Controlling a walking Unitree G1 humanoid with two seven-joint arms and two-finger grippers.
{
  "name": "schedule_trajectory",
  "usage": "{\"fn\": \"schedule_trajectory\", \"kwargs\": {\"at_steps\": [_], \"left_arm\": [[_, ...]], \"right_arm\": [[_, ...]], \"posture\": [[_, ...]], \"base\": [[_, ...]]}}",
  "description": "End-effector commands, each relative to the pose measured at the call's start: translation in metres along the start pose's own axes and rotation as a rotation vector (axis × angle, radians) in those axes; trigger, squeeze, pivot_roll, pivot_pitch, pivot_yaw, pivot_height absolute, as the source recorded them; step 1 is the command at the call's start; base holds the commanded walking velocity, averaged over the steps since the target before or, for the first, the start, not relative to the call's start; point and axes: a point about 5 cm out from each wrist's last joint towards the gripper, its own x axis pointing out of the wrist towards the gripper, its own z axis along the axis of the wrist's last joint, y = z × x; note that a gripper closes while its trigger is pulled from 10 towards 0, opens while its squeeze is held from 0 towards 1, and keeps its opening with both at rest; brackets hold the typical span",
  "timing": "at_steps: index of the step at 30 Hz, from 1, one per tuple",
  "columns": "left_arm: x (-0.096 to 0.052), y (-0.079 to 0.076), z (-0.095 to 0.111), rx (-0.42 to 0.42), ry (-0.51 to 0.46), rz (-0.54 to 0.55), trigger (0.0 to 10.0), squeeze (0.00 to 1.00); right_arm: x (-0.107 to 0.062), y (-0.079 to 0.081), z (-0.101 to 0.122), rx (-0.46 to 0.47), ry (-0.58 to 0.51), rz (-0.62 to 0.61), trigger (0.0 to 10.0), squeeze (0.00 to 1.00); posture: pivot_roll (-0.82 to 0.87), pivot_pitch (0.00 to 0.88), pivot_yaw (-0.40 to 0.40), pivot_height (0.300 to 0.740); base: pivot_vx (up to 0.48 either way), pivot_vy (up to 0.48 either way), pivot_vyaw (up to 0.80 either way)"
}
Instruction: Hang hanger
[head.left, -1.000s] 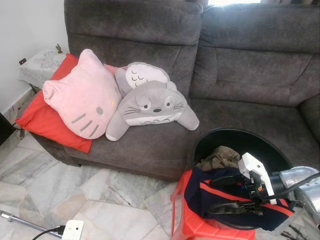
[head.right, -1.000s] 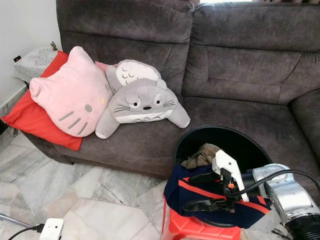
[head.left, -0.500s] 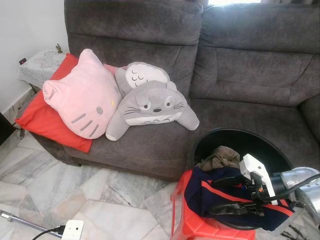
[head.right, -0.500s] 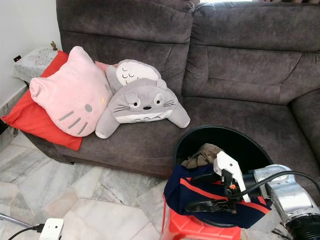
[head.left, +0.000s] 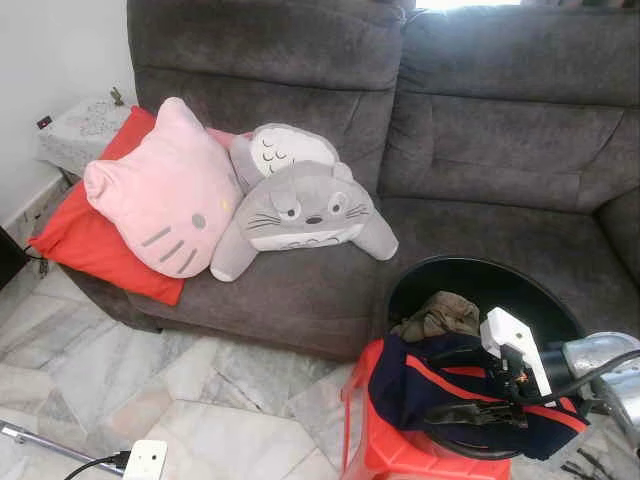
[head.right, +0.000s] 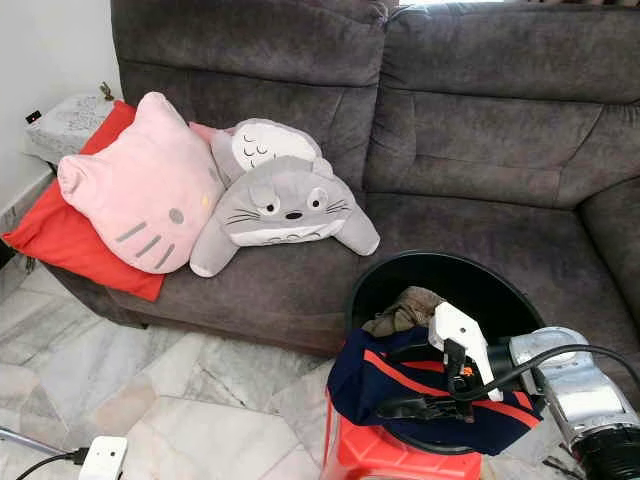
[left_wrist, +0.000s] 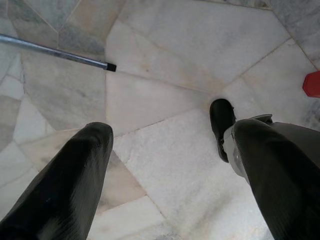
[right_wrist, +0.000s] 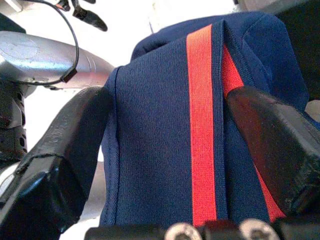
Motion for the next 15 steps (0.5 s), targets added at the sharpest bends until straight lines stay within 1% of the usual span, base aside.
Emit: {"fn": "schedule_trajectory", "kwargs": {"at_steps": [1,7,15], "left_arm": [[-0.001,0.003,-0.005,0.0,0.016,0.007,10.0,0.0],[-0.001,0.003,-0.005,0.002,0.016,0.007,10.0,0.0],[-0.001,0.003,-0.005,0.001,0.016,0.006,10.0,0.0]], "right_arm": [[0.0,0.002,0.003,0.006,-0.022,0.022,10.0,0.0],[0.0,0.008,0.015,0.013,-0.086,0.081,10.0,0.0],[-0.003,0.008,0.017,0.016,-0.104,0.094,10.0,0.0]], "posture": [[-0.19,0.058,0.033,0.74],[-0.19,0.058,0.034,0.74],[-0.19,0.056,0.031,0.74]], "base": [[0.0,0.0,0.0],[0.0,0.0,0.0],[0.0,0.0,0.0]]}}
